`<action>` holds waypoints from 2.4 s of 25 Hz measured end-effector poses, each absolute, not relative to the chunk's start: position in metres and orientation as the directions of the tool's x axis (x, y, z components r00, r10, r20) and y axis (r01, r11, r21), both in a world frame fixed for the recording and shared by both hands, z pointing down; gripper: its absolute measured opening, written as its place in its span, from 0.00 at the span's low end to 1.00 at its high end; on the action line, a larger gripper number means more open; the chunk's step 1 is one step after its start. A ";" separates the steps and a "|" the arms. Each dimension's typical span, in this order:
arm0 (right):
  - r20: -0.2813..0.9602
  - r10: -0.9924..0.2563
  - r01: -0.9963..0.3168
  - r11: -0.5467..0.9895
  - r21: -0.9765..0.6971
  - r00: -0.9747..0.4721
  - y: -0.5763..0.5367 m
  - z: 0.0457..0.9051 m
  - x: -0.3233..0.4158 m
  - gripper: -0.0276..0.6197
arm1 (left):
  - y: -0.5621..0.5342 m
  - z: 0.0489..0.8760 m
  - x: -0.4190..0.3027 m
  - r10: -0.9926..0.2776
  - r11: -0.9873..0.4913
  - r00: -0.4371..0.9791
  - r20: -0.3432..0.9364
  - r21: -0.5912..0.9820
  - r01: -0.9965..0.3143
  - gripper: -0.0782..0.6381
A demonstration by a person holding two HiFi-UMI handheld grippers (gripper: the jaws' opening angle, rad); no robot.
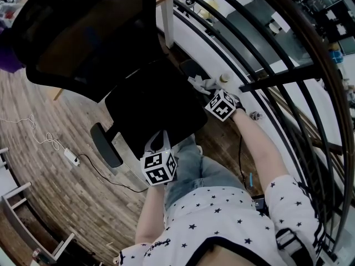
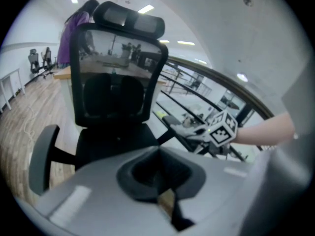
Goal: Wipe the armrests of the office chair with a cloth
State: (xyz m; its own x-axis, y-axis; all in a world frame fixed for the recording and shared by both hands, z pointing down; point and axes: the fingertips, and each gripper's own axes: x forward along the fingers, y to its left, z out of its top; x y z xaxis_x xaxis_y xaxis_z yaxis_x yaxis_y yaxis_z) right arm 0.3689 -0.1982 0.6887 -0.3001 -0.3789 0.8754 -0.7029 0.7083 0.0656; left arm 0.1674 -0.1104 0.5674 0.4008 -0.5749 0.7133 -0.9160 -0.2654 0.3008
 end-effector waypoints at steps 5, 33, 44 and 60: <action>0.876 -0.378 -0.706 0.705 0.063 -0.300 -0.182 0.688 0.373 0.09 | -0.101 0.565 0.170 -0.580 -0.267 0.402 0.709 0.301 -0.916 0.11; 0.885 -0.378 -0.718 0.692 0.075 -0.273 -0.136 0.682 0.377 0.09 | -0.069 0.545 0.169 -0.631 -0.261 0.392 0.670 0.293 -0.920 0.11; 0.793 -0.493 -0.719 0.688 0.103 -0.358 -0.109 0.617 0.365 0.09 | -0.059 0.525 0.173 -0.670 -0.250 0.373 0.641 0.279 -0.927 0.11; 0.591 -0.650 -0.802 0.598 0.010 -0.478 -0.066 0.511 0.339 0.09 | -0.039 0.500 0.173 -0.710 -0.256 0.366 0.602 0.264 -0.930 0.11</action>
